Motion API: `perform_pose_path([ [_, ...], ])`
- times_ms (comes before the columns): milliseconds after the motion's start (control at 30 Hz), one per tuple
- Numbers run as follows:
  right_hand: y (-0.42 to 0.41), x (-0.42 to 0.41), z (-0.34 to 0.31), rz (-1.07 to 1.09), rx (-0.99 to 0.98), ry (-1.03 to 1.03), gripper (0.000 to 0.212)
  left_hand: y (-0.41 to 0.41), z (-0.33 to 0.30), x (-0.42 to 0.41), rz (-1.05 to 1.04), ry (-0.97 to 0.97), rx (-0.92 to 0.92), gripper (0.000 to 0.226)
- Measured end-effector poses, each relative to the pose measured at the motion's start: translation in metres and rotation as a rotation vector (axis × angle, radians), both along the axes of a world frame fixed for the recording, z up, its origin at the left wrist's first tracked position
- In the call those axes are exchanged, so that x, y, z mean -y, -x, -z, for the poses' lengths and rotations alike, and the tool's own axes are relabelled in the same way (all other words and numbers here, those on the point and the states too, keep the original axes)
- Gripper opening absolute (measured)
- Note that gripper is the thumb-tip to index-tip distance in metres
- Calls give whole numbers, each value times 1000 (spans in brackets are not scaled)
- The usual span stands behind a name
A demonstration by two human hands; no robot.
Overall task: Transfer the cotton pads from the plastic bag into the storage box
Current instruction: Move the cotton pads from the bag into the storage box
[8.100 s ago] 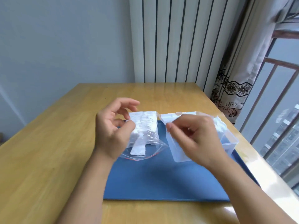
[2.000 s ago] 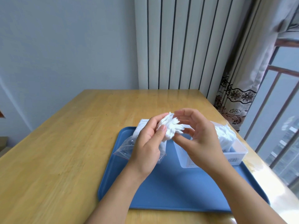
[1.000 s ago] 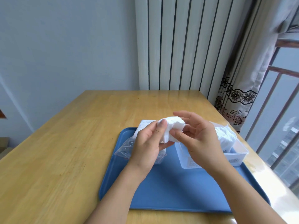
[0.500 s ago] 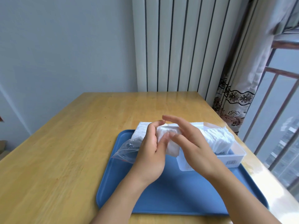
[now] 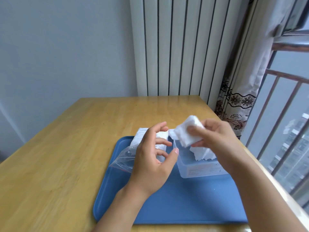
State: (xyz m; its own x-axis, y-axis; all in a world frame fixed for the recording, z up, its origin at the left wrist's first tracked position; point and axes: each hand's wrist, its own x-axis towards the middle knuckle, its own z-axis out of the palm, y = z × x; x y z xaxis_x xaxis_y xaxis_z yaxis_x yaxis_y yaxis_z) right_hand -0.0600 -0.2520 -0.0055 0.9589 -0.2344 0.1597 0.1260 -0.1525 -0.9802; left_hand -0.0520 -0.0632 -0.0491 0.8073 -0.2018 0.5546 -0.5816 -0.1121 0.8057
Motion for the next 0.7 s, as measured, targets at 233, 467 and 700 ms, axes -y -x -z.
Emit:
perform_pose_path([
  [233, -11, 7, 7, 171, -157, 18, 22, 4, 11, 10, 127, -658, 130, 20],
  [467, -17, -6, 31, 240, -195, 750, 37, -3, 17, 12, 117, -623, 123, 10],
  [700, -16, -10, 27, 506, -288, 1004, 33, 0, 17, 12, 136, -598, 132, 17],
])
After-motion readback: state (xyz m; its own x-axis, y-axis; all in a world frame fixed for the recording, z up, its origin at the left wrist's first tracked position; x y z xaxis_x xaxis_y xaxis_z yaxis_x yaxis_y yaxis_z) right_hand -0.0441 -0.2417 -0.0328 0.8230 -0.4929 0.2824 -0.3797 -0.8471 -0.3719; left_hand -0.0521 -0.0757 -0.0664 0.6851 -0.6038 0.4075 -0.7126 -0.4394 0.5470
